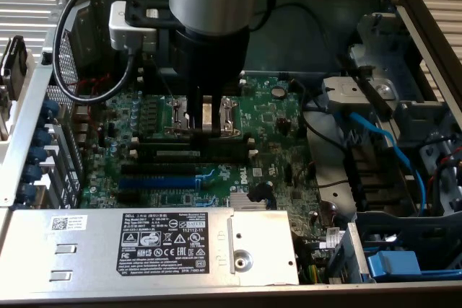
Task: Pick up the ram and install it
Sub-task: 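Press down the ram until it locks into place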
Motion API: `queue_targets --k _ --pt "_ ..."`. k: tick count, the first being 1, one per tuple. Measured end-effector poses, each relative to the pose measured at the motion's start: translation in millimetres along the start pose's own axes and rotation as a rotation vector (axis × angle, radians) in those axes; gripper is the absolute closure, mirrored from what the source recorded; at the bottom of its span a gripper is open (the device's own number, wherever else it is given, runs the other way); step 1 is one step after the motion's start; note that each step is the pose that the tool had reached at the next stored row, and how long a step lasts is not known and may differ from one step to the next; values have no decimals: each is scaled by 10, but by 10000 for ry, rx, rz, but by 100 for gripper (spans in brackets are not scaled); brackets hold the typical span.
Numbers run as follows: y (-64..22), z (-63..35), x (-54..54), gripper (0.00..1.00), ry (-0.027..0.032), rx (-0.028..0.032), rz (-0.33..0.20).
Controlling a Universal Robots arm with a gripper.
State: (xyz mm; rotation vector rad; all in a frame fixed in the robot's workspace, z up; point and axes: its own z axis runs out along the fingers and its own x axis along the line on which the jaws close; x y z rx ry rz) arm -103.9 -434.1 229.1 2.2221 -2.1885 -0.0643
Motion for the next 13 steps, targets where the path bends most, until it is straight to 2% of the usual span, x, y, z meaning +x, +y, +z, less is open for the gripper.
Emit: queue_targets --k 13 --pt "-1 19 -2 90 7 0 -21"
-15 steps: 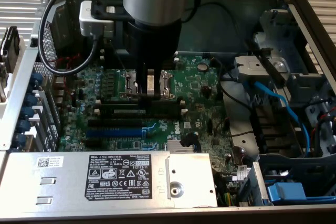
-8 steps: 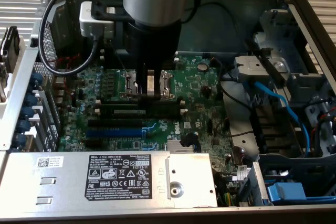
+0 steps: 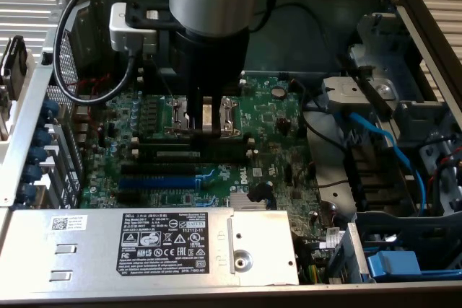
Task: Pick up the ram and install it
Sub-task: 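Press down the ram until it locks into place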
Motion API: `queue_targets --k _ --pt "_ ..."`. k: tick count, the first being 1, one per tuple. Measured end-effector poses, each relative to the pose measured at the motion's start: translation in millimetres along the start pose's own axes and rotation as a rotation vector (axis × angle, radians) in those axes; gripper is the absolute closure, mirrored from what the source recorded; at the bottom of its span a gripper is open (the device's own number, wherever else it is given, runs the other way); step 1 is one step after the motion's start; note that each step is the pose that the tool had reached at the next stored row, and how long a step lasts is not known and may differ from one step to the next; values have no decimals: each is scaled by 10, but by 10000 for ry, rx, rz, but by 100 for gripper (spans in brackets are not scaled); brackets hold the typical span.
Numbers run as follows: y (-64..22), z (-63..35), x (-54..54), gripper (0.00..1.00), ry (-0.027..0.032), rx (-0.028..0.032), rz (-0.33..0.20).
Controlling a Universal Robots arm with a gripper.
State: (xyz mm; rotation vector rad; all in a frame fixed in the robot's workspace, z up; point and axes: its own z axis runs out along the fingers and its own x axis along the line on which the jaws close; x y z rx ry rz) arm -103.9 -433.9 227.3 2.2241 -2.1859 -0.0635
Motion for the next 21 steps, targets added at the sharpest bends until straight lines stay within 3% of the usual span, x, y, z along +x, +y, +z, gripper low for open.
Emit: queue_targets --k 11,21 --pt "3 8 -2 90 -2 2 -6" --pt "7 -72 -10 90 0 0 -7"
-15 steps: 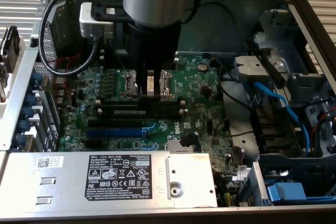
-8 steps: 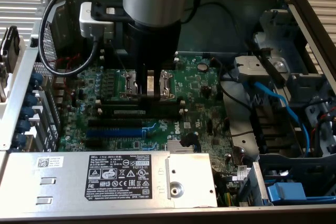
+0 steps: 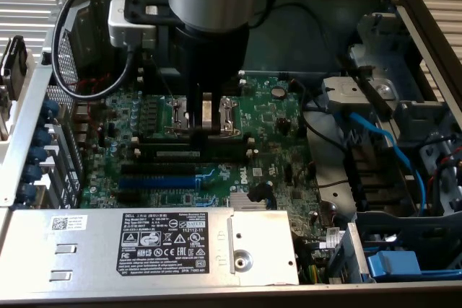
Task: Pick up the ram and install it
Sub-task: 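Press down the ram until it locks into place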
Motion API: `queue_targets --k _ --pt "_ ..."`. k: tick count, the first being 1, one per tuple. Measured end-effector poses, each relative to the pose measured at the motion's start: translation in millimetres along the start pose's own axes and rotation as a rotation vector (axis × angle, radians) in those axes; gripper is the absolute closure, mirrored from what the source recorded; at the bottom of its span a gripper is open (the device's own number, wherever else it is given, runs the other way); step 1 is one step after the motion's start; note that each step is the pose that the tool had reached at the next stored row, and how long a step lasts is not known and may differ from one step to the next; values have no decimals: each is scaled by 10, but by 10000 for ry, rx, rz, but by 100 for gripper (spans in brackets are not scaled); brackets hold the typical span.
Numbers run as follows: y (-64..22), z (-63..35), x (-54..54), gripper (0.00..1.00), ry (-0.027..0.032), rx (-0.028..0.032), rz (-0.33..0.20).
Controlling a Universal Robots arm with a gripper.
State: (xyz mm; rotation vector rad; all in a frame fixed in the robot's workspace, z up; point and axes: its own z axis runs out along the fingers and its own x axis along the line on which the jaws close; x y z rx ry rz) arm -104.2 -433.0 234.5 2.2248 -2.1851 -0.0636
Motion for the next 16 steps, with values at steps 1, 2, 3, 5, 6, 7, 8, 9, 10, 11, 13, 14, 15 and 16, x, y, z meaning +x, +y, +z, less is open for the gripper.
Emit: queue_targets --k 1,2,3,5,6,7,8,9,10,11,13,14,15,16 --pt "1 -15 -2 90 0 0 0" --pt "1 -31 -3 90 1 0 0" --pt "2 -50 -4 90 1 0 -1" --pt "4 -81 -5 90 1 0 -1" --pt "4 -88 -5 90 1 0 -1" --pt "4 -89 -5 90 -1 1 -1" --pt "4 -89 -5 90 -1 1 -1" --pt "4 -89 -5 90 -1 1 -1" --pt "4 -89 -5 90 -1 1 -1" --pt "4 -90 -5 90 0 0 -1" --pt "4 -91 -5 90 2 -1 -1" --pt "4 -90 -5 90 1 0 -1" --pt "4 -91 -5 90 1 0 -1" --pt "4 -91 -5 90 2 0 -1"
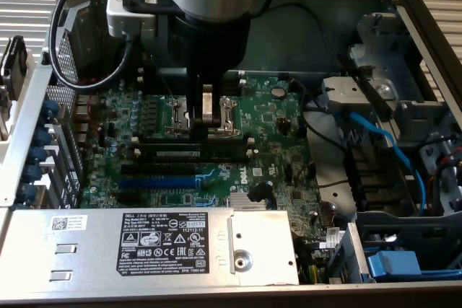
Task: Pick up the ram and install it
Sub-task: 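Press down the ram until it locks into place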
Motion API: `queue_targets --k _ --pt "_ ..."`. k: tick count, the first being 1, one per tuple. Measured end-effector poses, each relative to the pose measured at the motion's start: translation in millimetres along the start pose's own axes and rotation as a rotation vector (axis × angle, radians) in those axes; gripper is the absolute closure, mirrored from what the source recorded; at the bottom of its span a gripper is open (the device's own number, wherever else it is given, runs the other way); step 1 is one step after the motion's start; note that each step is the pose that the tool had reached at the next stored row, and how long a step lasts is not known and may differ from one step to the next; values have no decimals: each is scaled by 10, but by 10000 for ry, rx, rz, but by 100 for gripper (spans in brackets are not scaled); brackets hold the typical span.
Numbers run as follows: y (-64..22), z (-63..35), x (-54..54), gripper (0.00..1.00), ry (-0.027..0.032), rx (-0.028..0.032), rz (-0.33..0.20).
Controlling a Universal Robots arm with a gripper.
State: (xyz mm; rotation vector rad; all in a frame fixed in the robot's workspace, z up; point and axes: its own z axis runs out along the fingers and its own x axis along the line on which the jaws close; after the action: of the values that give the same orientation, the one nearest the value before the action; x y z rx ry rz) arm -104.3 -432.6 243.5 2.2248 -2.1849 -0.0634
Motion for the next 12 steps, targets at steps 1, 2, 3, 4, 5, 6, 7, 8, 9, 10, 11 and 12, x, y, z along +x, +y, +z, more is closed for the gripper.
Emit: queue_targets --k 1,2,3,4,5,6,7,8,9,10,11,12 --pt "0 0 0 90 -1 1 2" --pt "0 0 0 90 -1 1 23" --pt "0 0 0 90 -5 2 109" --pt "0 0 0 90 -10 3 226" --pt "0 0 0 90 -15 4 356" --pt "0 0 0 90 -21 6 488" --pt "0 0 0 90 -27 8 616" --pt "0 0 0 90 -33 9 747" --pt "0 0 0 90 -39 12 862" --pt "0 0 0 90 -44 13 970" --pt "0 0 0 90 -48 14 1076" --pt "0 0 0 90 -53 14 1184"
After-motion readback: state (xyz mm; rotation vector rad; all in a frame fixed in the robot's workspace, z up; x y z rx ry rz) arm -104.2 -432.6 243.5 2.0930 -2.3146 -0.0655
